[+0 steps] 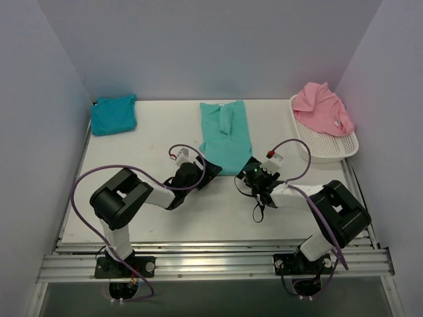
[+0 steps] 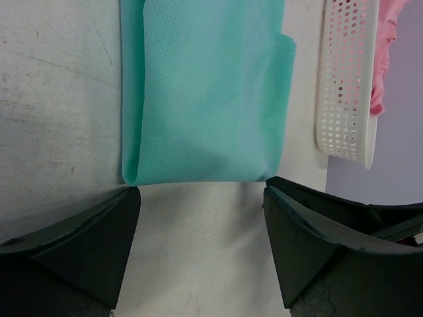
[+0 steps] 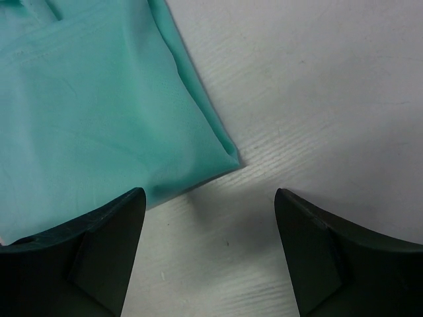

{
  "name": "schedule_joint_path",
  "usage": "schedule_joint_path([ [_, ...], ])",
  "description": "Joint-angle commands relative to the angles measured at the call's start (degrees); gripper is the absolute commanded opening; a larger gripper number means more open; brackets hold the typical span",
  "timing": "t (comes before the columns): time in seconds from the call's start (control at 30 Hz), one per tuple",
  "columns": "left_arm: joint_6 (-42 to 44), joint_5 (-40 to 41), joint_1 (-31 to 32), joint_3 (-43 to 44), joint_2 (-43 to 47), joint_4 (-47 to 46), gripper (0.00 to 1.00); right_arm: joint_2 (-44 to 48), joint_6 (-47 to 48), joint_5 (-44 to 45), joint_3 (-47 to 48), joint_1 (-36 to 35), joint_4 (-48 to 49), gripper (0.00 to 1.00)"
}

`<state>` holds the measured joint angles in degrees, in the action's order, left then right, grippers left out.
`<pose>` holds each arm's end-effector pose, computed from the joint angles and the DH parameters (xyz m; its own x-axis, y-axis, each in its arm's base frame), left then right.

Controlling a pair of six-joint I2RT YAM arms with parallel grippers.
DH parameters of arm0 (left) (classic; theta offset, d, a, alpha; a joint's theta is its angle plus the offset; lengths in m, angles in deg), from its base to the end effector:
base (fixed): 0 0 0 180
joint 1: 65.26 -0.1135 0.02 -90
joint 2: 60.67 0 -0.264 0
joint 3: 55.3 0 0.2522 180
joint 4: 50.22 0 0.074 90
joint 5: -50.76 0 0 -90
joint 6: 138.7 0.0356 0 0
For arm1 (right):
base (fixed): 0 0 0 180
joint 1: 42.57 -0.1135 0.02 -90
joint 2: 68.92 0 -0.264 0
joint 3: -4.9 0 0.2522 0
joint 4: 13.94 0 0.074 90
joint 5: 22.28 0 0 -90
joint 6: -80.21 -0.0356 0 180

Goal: Fold and stack the t-shirts
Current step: Fold the tshirt

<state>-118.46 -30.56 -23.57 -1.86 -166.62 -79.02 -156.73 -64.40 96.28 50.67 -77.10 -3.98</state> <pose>0.2620 -0.2261 0.1233 -0.6240 -0.6863 -0.3737 -0.0900 0.5381 -0.8381 0.2456 0.1483 0.1525 -0.3872 0.6027 -0.6977 0.2616 0.7975 0.5437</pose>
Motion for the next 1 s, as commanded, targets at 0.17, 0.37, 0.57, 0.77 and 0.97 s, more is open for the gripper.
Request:
schedule_joint_path([
  [0.17, 1.2, 2.9, 0.3, 0.3, 1.4, 5.0, 0.82, -4.4, -1.2, -1.3, -0.2, 0.4, 4.7, 0.73],
  [0.37, 1.6, 4.0, 0.3, 0.1, 2.2, 5.9, 0.77, -5.5, -0.8, -0.2, 0.5, 0.3, 4.9, 0.71],
  [0.57, 1.8, 4.4, 0.2, 0.3, 2.2, 6.3, 0.74, -7.2, -0.1, 2.0, 1.1, 0.5, 6.0, 0.64],
  [0.77, 2.5, 4.8, 0.1, 0.8, 2.1, 6.8, 0.74, -11.3, 0.3, 0.9, 1.9, 1.0, 8.7, 0.51],
  [0.97, 2.9, 5.3, -0.1, 1.0, 2.0, 7.1, 0.73, -14.4, 0.6, 0.2, 2.6, 1.0, 10.5, 0.45],
])
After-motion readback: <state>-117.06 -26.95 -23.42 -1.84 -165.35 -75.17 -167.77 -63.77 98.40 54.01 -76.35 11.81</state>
